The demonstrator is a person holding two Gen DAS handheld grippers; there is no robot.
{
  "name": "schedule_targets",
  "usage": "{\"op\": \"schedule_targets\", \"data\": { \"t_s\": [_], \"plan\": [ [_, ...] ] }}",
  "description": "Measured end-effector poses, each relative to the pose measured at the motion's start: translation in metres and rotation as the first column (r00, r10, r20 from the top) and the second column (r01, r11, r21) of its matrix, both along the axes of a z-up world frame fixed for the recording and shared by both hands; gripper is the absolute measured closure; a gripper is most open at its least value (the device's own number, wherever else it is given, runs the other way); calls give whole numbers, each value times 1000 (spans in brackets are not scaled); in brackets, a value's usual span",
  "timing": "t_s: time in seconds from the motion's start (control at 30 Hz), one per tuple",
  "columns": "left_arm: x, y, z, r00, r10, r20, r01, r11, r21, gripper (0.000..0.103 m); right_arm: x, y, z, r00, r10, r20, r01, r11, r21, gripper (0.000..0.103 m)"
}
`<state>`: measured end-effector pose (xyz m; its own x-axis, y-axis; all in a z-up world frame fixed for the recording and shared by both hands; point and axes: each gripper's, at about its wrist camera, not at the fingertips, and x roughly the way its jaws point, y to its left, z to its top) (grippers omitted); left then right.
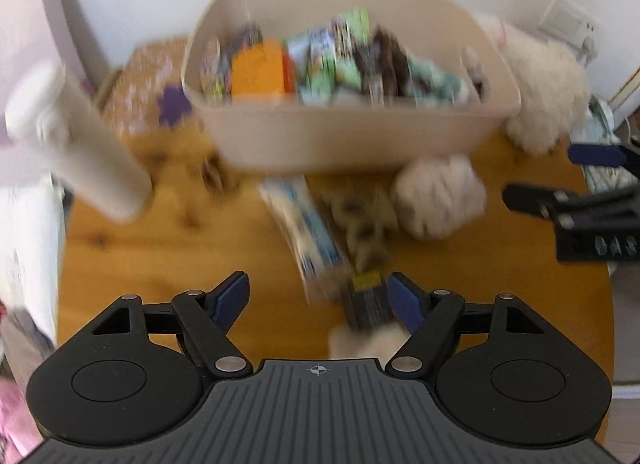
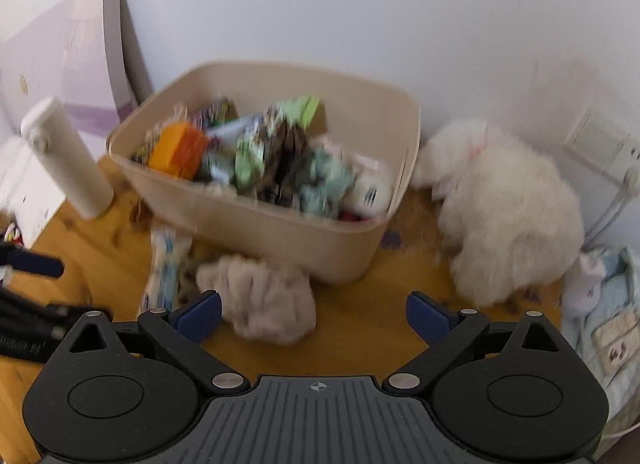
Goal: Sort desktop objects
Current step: 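Open both tools to drop the items and pull back, then grasp the white-grey plush with left tool while right tool grasps pink towel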
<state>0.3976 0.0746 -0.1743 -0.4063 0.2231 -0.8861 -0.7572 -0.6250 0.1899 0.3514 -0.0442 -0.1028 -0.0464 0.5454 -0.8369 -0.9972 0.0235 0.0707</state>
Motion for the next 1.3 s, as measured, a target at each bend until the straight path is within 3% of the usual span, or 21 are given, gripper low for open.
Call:
{"op": "schedule_targets", "data": {
  "t_s": [0.23,0.5,0.57,0.67,0.7,0.77,0.8,0.87,0.9,0.97,1.1,1.3],
  "plan": [
    [24,-26,-40,979,146,141,-143,989,-30,26,-11,-4,-27,996,88,33,-86,995,-45,3],
    [23,-31,-76,910,322,260,-331,944,-10,26,-21,11,-47,988,141,56,-138,989,-53,3],
    [22,-29,-82,895,349,279,-362,932,-5,26,-22,14,-51,989,139,53,-136,989,-50,3],
    [21,-25,-89,896,353,268,-365,931,-5,27,-24,19,-58,992,121,42,-119,992,-41,3],
    [20,-24,-91,895,357,269,-368,930,-7,29,-24,21,-61,993,113,37,-111,993,-39,5],
    [18,-24,-94,887,360,288,-376,927,0,43,-25,24,-65,994,101,29,-99,994,-39,13],
    [18,-24,-94,885,360,296,-378,926,5,44,-26,26,-68,995,97,23,-96,994,-42,19],
    [18,-24,-93,887,352,299,-373,928,14,62,-26,28,-71,996,92,-6,-92,995,-46,33],
    [17,-24,-93,886,343,311,-368,930,22,67,-27,28,-73,995,94,-27,-95,994,-52,51],
    [17,-25,-91,886,335,321,-363,931,31,78,-29,27,-73,996,89,-29,-90,995,-52,56],
    [17,-29,-84,894,320,314,-348,937,35,84,-25,23,-71,995,84,-61,-87,995,-55,71],
    [8,-45,-69,883,333,332,-367,929,43,87,-19,7,-63,993,101,-55,-103,993,-48,73]
  ]
}}
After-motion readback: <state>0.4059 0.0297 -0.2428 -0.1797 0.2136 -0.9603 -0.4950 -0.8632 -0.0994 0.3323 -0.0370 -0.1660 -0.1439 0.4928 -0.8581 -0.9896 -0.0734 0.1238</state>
